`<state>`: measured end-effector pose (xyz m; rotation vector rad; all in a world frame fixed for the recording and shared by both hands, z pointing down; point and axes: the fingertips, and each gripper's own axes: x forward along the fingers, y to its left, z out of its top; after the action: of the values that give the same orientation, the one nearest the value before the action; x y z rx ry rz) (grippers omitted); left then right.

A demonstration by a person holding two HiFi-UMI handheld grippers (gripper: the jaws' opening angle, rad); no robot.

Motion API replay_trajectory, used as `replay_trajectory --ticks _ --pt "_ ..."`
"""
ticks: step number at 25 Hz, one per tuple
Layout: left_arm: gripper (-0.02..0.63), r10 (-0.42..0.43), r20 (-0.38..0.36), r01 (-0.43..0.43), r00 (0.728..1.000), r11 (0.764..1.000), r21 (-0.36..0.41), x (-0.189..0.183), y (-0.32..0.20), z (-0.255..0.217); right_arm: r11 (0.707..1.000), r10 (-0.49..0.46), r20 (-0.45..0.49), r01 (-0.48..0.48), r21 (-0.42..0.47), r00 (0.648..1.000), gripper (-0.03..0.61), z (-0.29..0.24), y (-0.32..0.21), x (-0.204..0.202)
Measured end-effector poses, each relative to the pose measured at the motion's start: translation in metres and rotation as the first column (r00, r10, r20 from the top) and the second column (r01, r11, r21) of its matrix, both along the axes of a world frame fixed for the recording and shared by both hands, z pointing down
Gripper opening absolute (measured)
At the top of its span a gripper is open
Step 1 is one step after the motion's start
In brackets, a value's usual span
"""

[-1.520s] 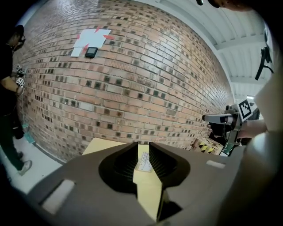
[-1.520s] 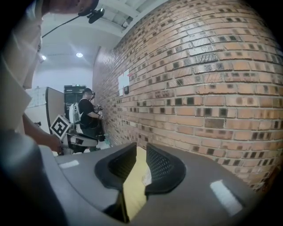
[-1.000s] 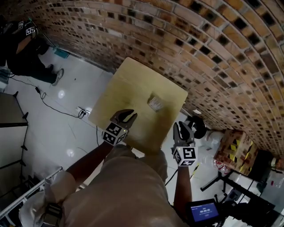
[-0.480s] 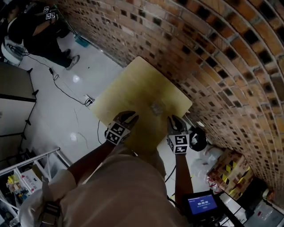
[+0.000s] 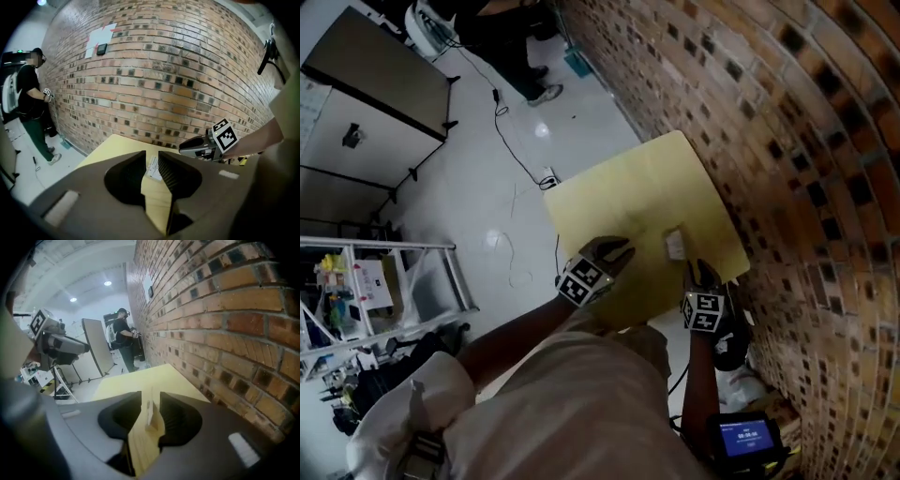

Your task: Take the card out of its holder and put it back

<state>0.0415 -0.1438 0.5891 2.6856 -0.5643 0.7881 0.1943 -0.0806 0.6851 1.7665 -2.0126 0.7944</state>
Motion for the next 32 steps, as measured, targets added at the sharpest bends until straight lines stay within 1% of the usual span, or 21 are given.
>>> replay_trajectory --ticks 4,8,11,14,20,22,27,32 --pt "0.101 -0.1 -0.002 0.1 0.995 0.995 0.016 -0.017 -0.001 -0.008 0.999 -0.026 0.012 0.027 -0.034 1.0 0.112 0.023 -0.007 -0.001" --pt "0.101 -0.138 -0.015 0.138 0.99 0.99 0.018 -0.024 0.009 -0.012 0.996 -0.057 0.03 0.059 -0.07 0.998 0.112 0.038 -0.008 -0.008" --pt "0.101 -0.128 -0.018 0.129 0.992 0.992 0.02 -0.022 0.012 -0.011 0.993 -0.079 0.022 0.08 -0.091 0.997 0.112 0.05 -0.015 -0.009" --pt "0.101 -0.102 -0.018 0.102 0.995 0.995 0.014 -0.02 0.018 -0.011 0.988 -0.082 0.025 0.084 -0.131 0.996 0.112 0.064 -0.014 -0.01" --pt "0.101 -0.065 0.001 0.065 0.998 0.998 0.018 -0.025 0.014 -0.01 0.978 -0.105 0.009 0.105 -0.182 0.994 0.112 0.083 -0.021 -0.014" --pt "0.101 -0.053 0.013 0.053 0.998 0.998 0.019 -0.026 0.013 -0.008 0.976 -0.111 0.002 0.109 -0.19 0.994 0.112 0.087 -0.021 -0.016" --pt "0.101 -0.047 0.025 0.047 0.999 0.999 0.023 -0.025 0.005 -0.008 0.977 -0.114 -0.002 0.112 -0.183 0.993 0.063 0.088 -0.019 -0.018" --pt "0.101 -0.034 0.039 0.033 0.999 0.999 0.032 -0.022 -0.001 -0.008 0.979 -0.107 -0.006 0.104 -0.175 0.994 0.044 0.088 -0.02 -0.019"
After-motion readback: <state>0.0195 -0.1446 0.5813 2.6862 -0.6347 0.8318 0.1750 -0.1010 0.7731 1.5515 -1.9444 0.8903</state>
